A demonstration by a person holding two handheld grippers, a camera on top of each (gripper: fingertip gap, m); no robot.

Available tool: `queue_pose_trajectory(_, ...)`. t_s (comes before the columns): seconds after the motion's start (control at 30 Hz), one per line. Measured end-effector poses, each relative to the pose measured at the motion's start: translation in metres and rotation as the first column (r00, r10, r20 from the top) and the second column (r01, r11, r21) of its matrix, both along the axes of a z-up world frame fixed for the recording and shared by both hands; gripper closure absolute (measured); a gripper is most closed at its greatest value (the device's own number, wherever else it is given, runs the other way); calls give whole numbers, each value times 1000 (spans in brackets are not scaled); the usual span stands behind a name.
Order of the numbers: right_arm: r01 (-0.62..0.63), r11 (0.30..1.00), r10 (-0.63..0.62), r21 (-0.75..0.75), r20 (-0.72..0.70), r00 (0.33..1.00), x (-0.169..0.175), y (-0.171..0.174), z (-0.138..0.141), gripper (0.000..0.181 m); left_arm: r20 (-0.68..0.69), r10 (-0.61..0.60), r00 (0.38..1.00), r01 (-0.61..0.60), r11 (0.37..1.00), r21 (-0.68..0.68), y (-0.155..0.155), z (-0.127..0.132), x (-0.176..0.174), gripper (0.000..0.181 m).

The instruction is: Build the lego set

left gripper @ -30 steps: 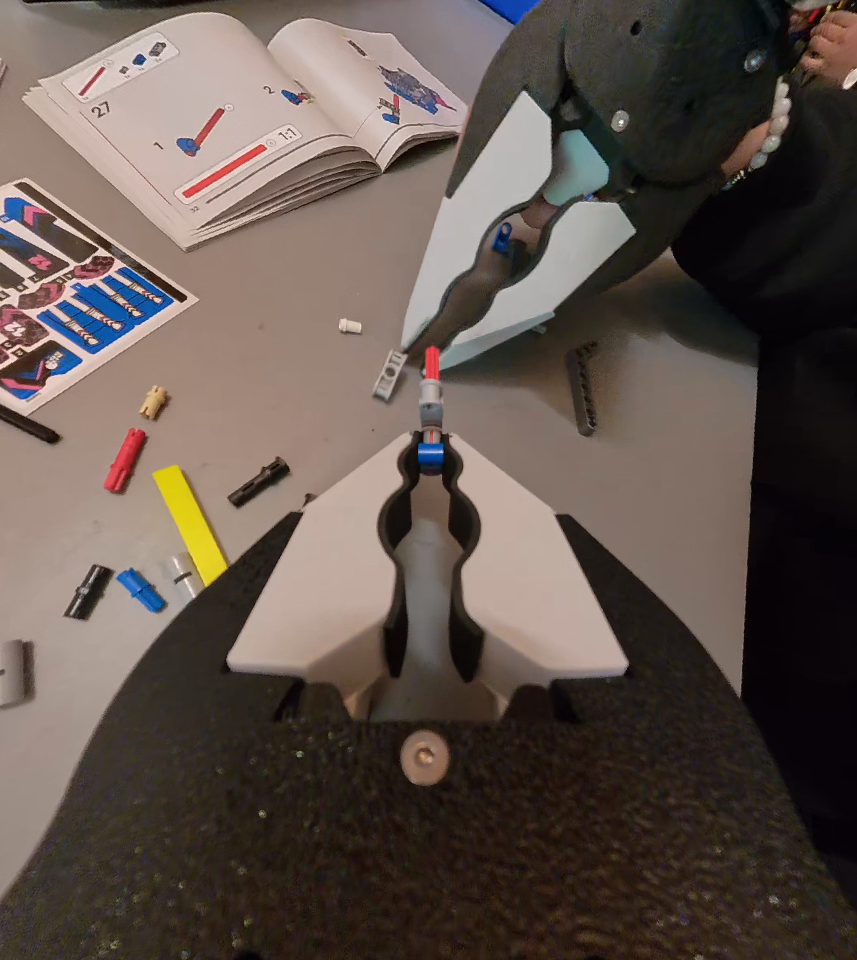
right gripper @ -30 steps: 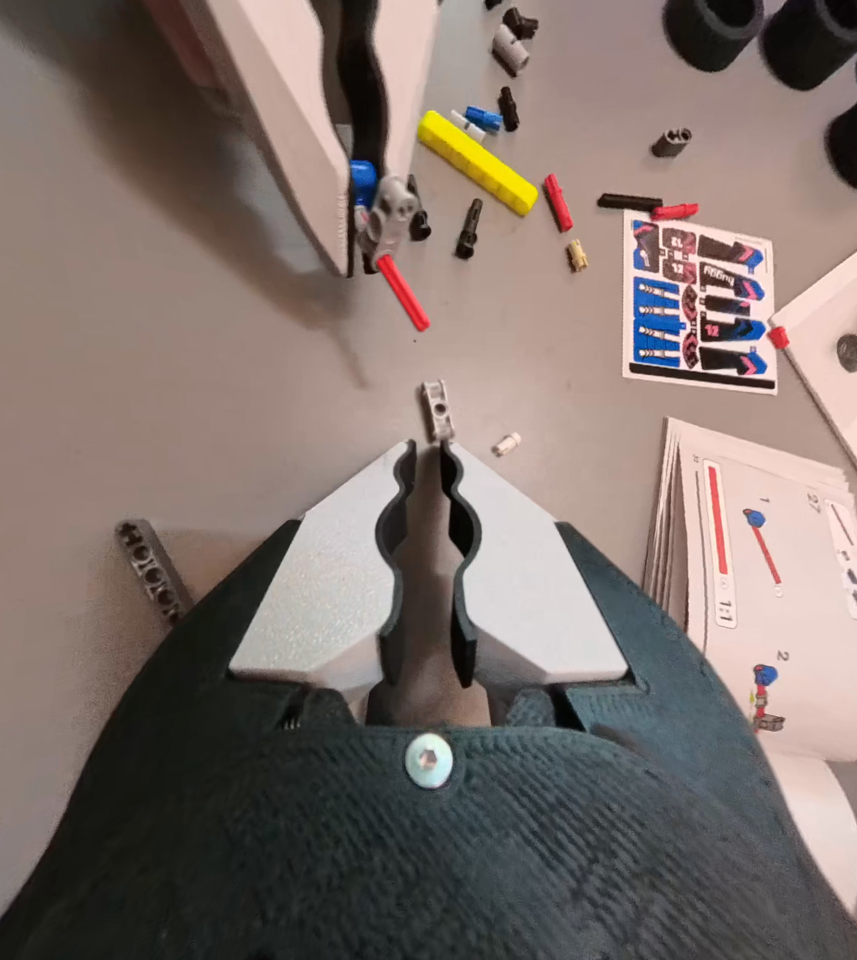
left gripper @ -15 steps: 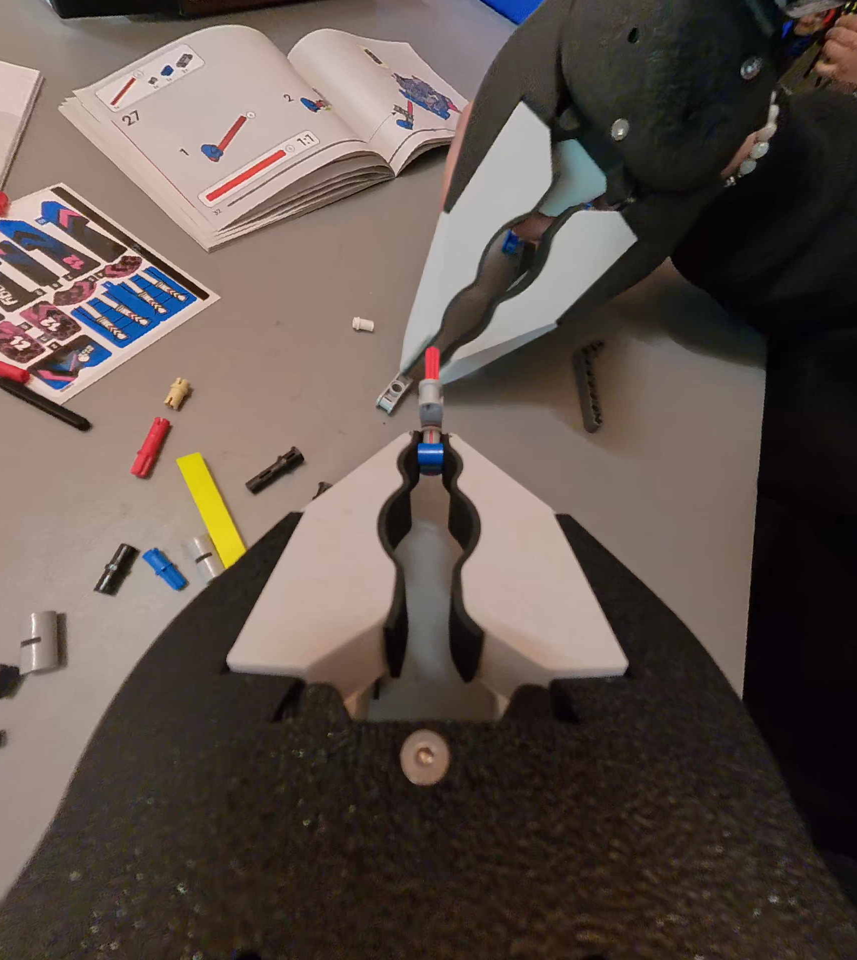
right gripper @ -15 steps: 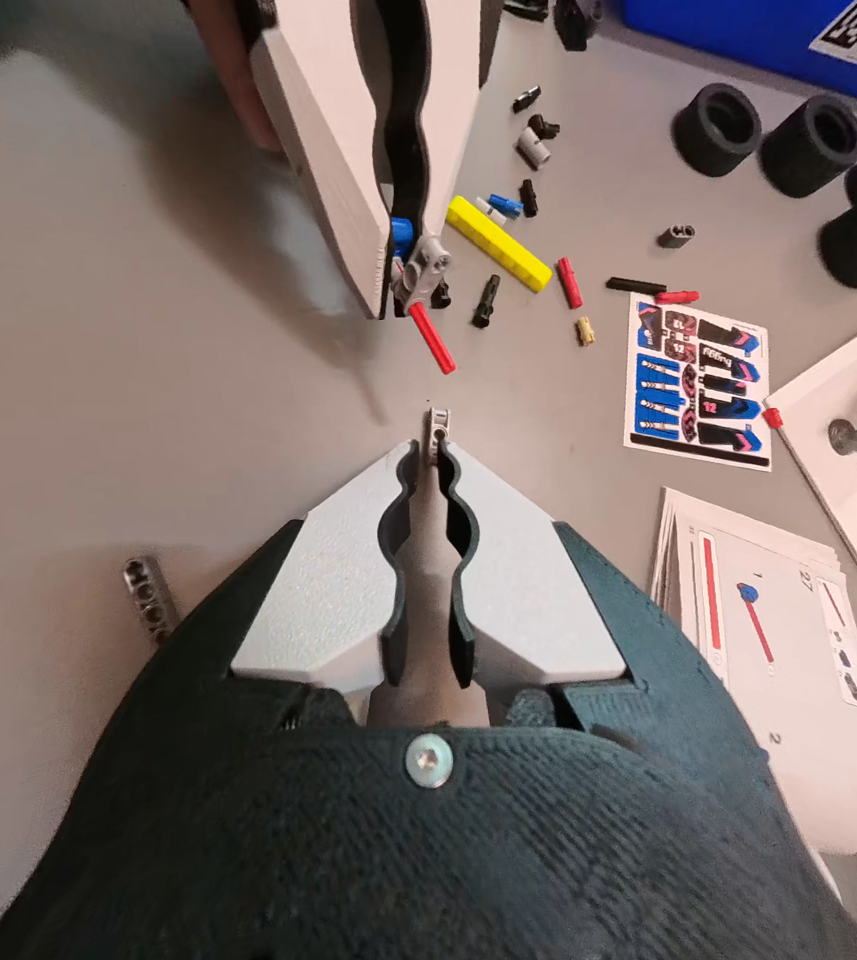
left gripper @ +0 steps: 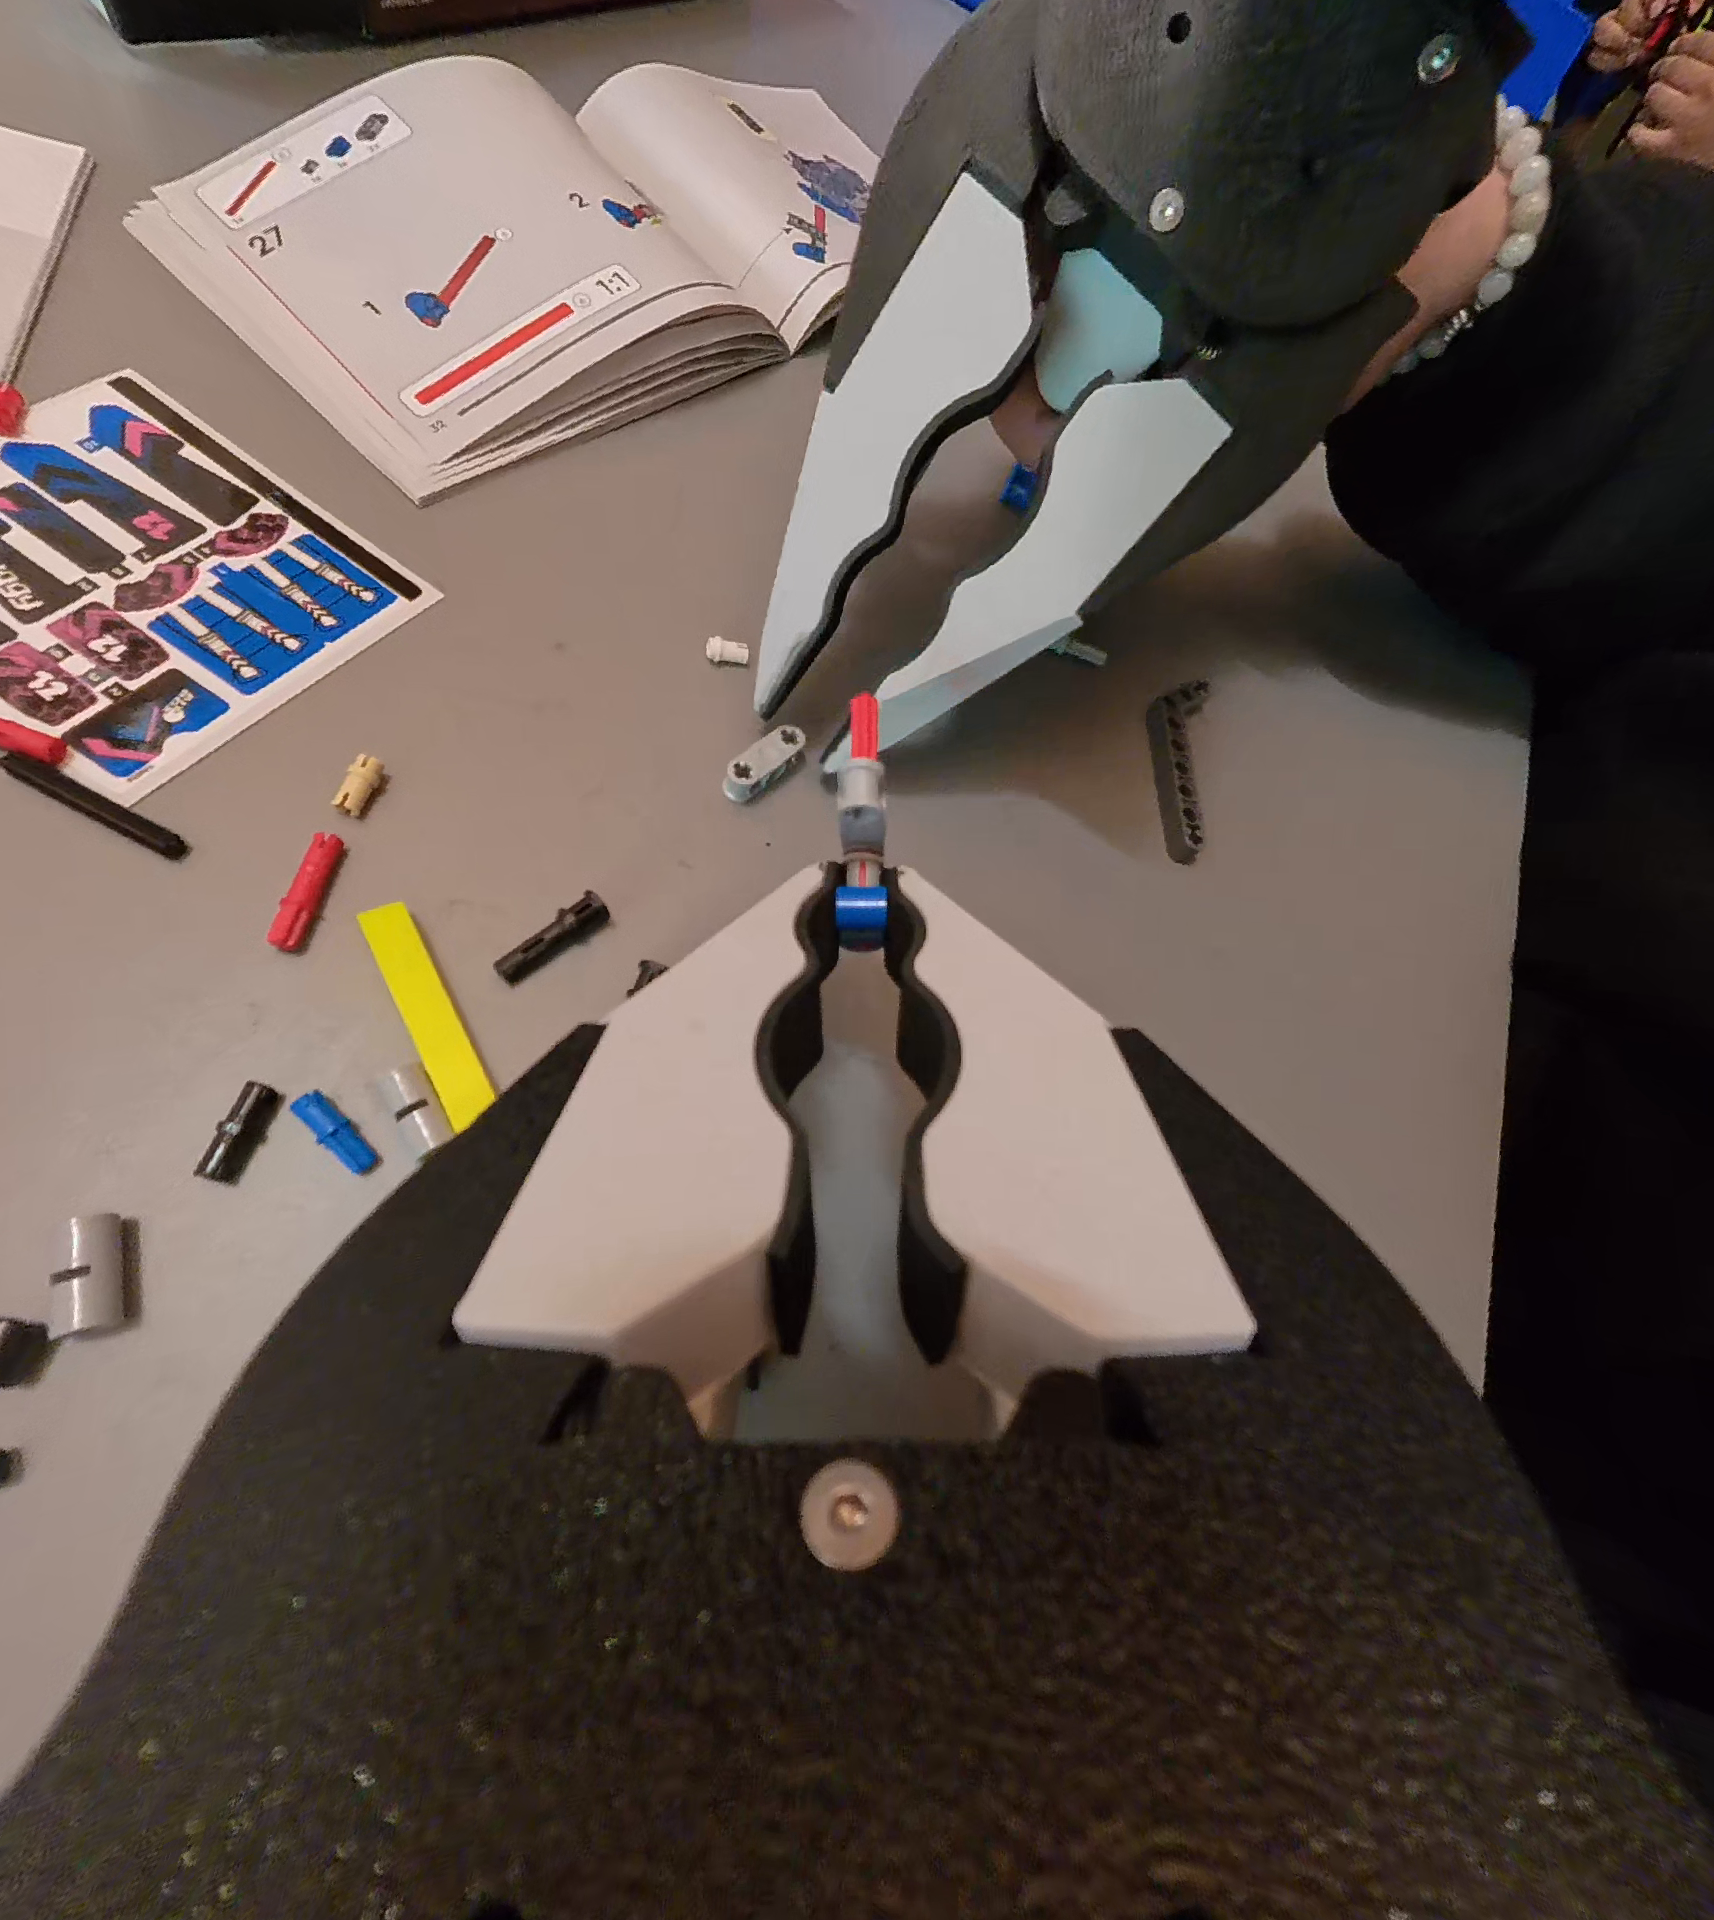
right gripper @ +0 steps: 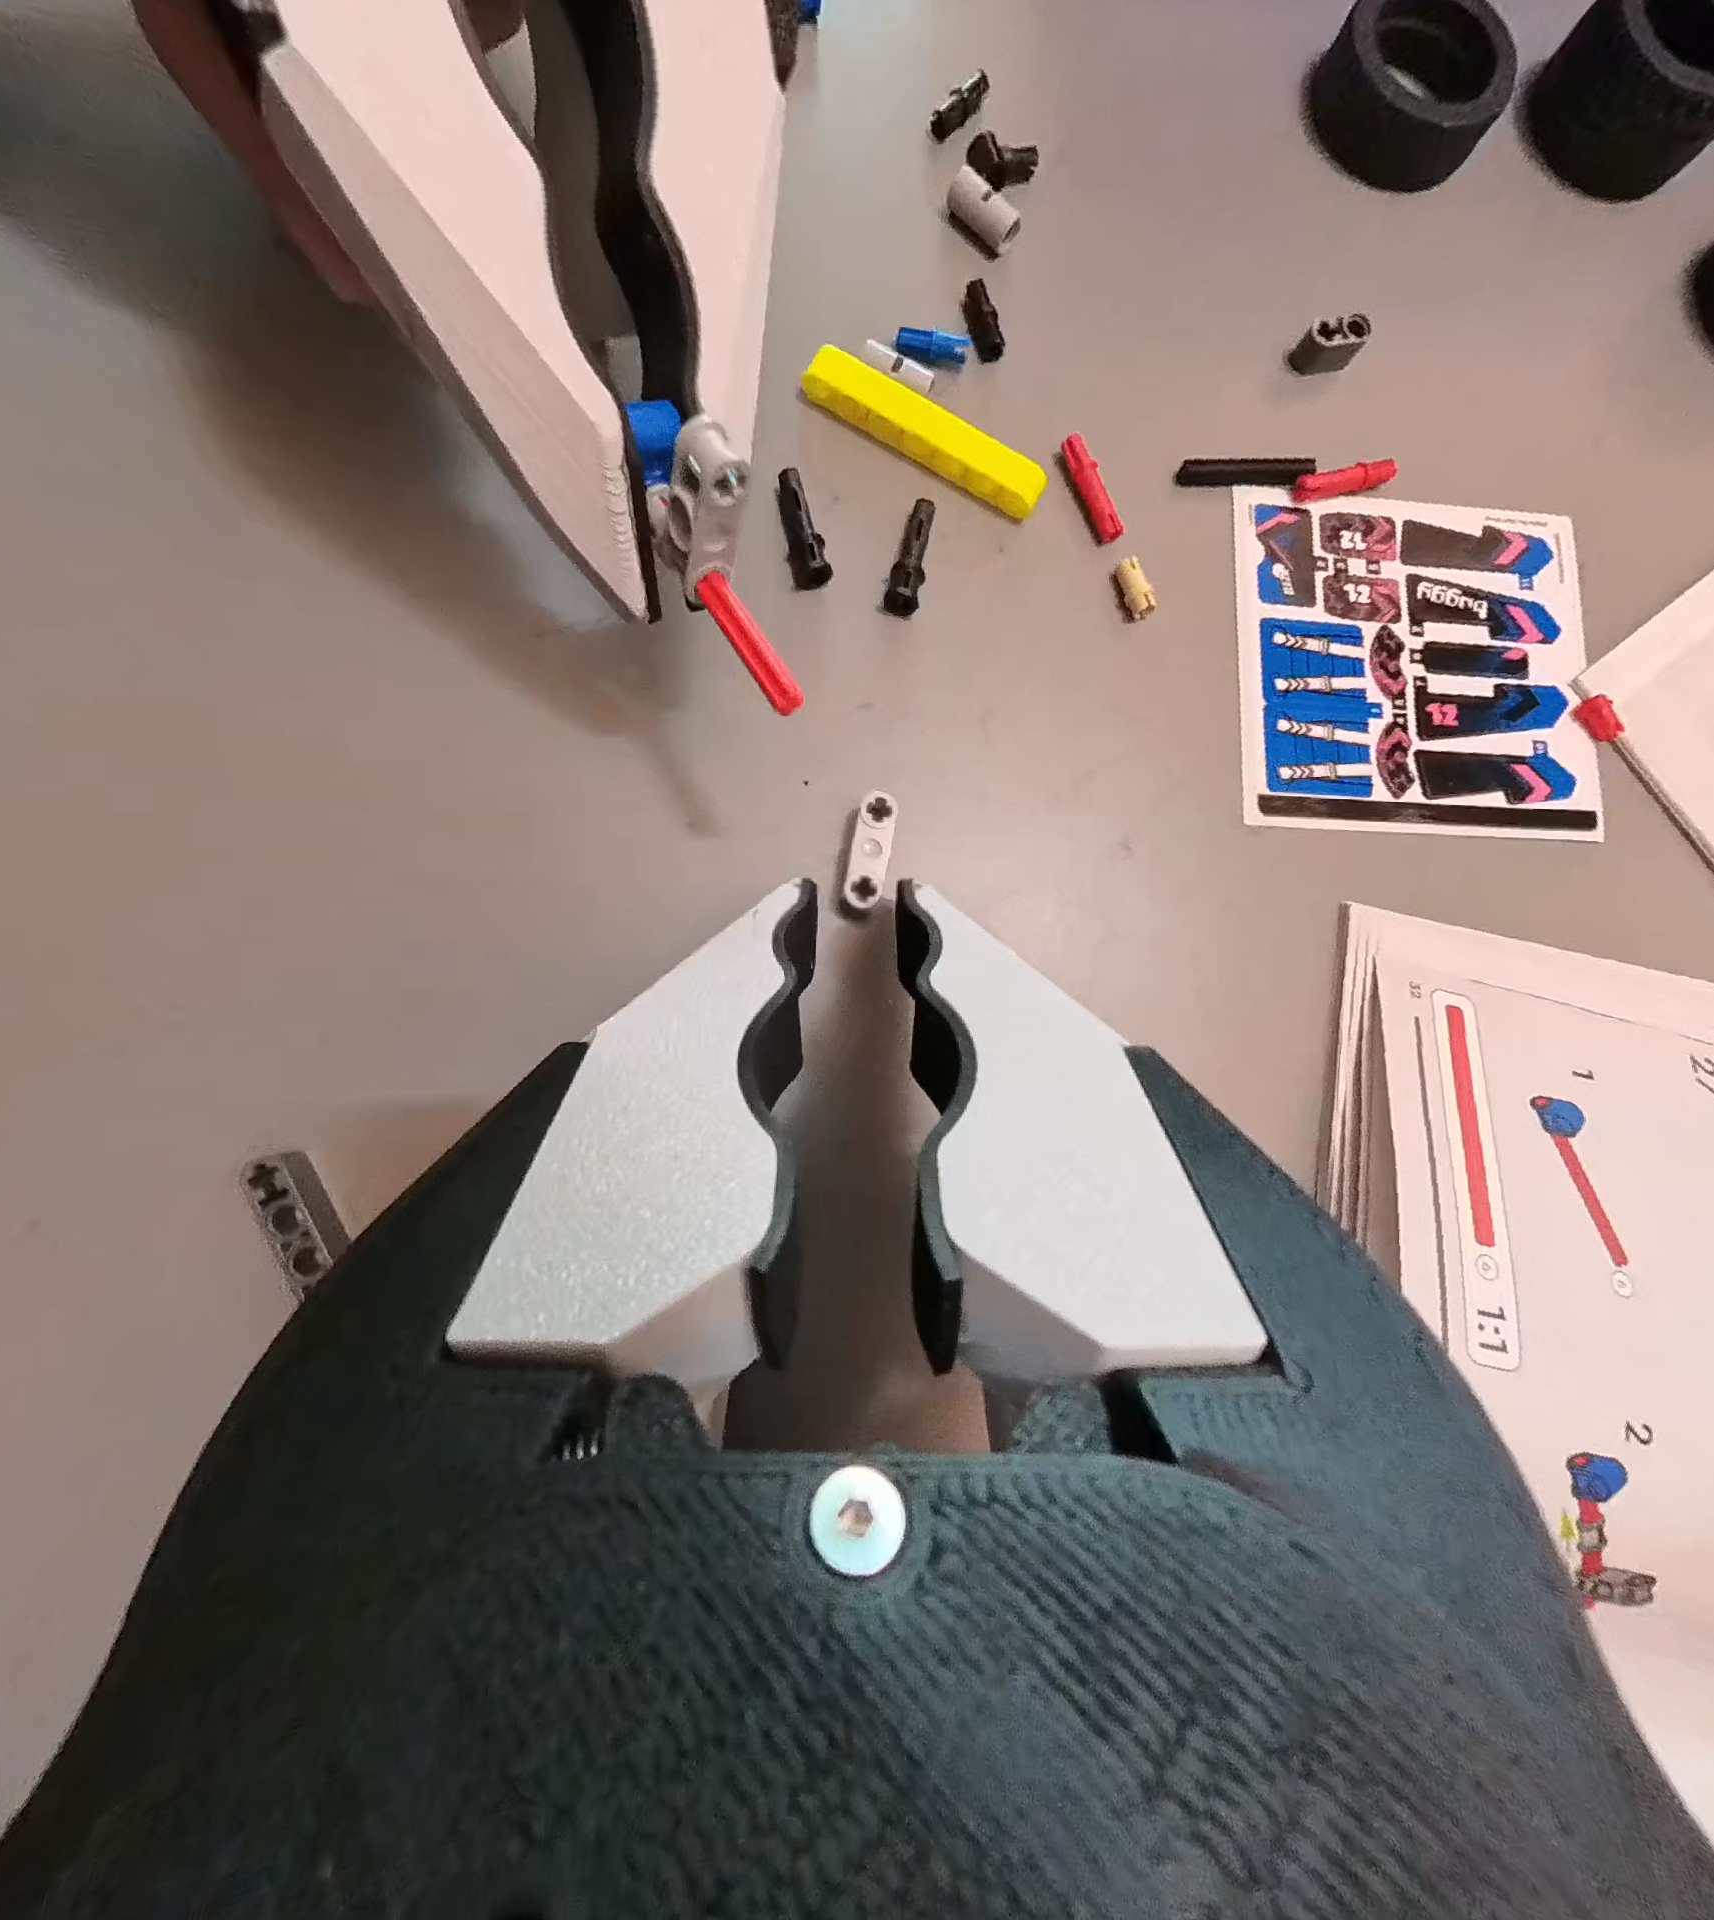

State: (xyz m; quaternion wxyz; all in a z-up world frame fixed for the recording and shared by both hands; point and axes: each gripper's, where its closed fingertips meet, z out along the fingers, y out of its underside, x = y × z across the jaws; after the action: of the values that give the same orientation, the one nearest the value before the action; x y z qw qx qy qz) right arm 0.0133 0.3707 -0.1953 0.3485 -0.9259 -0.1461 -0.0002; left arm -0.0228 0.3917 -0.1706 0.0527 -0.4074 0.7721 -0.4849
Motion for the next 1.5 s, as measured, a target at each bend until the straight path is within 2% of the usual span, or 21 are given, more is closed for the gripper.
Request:
queue_pose_trajectory(0.33,-17,998,14,-59,-50,999,-3,4,-6,176,-8,2,1000,-2,1000,2,1,-2,0,177)
queue_pose_trajectory(0.47,24,999,-28,-38,-113,993,-1,3,-5,176,-5,4,1000,-4,1000,-3,1,-3,1,177)
queue_pose_trajectory(0.53,69,996,-56,63,-187,981,1,9,10,176,10,10,1000,-9,1000,-8,0,0,2,177)
queue_pose_trajectory(0.57,113,979,-60,167,-294,954,0,15,30,175,21,13,1000,-13,1000,-12,0,3,3,177)
queue_pose_trajectory(0.63,238,910,-34,341,-510,860,6,19,72,176,58,26,998,-24,999,-31,-2,12,6,177)
queue_pose_trajectory(0.73,335,809,88,482,-664,743,10,8,108,176,110,45,993,-35,995,-90,-10,30,12,177)
queue_pose_trajectory(0.83,381,750,244,540,-762,600,5,-3,128,176,152,66,986,-45,990,-133,-18,44,17,177)
queue_pose_trajectory(0.93,393,743,304,542,-796,523,3,-8,129,176,163,87,983,-62,986,-156,-19,53,18,177)
queue_pose_trajectory(1.2,362,743,369,562,-796,480,-3,-8,132,176,162,95,982,-57,974,-220,-21,68,14,177)
queue_pose_trajectory(1.5,334,759,374,558,-795,478,-9,-4,128,176,165,80,983,-46,979,-201,-21,69,11,177)
